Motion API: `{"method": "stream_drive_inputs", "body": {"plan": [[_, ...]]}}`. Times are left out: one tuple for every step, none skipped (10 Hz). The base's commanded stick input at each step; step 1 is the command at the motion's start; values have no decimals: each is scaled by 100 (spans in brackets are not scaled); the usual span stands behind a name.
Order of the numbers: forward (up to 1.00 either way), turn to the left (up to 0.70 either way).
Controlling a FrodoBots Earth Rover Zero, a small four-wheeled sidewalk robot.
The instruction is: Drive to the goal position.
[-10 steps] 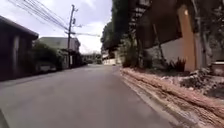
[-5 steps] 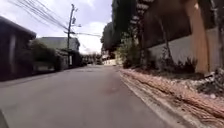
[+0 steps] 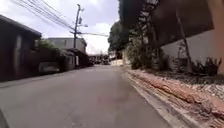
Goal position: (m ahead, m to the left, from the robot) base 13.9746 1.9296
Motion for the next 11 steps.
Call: {"method": "stream_drive_inputs", "body": {"plan": [[70, 1], [70, 1], [70, 1], [70, 1], [70, 1], [70, 1], [70, 1], [70, 1], [70, 1], [70, 1], [70, 1]]}}
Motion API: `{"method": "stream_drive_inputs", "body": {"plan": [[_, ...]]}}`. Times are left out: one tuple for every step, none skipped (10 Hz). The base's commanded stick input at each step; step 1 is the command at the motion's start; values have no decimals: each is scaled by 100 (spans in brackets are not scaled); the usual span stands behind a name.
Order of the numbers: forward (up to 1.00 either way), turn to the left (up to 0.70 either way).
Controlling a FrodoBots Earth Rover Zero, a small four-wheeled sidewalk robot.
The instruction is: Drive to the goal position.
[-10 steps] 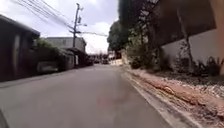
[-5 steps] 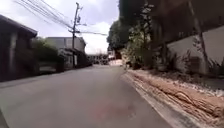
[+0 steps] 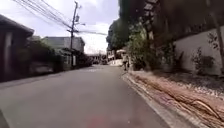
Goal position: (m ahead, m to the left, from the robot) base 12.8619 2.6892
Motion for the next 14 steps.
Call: {"method": "stream_drive_inputs", "body": {"plan": [[70, 1], [70, 1], [70, 1], [70, 1], [70, 1], [70, 1], [70, 1], [70, 1], [70, 1], [70, 1], [70, 1], [70, 1], [70, 1], [70, 1]]}}
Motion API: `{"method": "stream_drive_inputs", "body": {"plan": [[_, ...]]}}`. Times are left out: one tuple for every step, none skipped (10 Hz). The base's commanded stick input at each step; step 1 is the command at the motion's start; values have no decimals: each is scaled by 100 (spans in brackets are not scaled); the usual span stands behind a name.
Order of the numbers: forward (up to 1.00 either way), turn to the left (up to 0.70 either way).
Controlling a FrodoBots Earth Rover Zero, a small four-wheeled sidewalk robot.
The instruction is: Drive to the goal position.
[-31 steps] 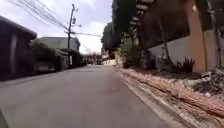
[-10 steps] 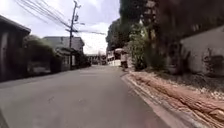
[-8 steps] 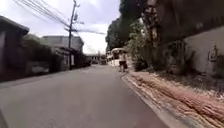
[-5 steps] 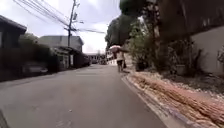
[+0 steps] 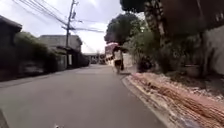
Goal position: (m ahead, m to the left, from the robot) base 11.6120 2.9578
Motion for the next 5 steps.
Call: {"method": "stream_drive_inputs", "body": {"plan": [[70, 1], [70, 1], [70, 1], [70, 1], [70, 1]]}}
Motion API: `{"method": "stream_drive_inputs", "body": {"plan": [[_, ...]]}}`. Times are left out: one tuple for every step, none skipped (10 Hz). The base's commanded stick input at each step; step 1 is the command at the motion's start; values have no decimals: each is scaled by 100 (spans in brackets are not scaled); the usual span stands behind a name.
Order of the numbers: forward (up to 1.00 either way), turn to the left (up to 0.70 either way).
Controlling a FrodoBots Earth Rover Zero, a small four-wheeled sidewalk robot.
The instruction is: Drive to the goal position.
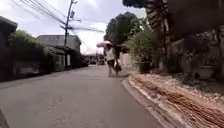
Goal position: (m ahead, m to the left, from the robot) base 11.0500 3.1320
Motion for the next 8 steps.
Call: {"method": "stream_drive_inputs", "body": {"plan": [[70, 1], [70, 1], [70, 1], [70, 1], [70, 3], [70, 11], [70, 26], [70, 34]]}}
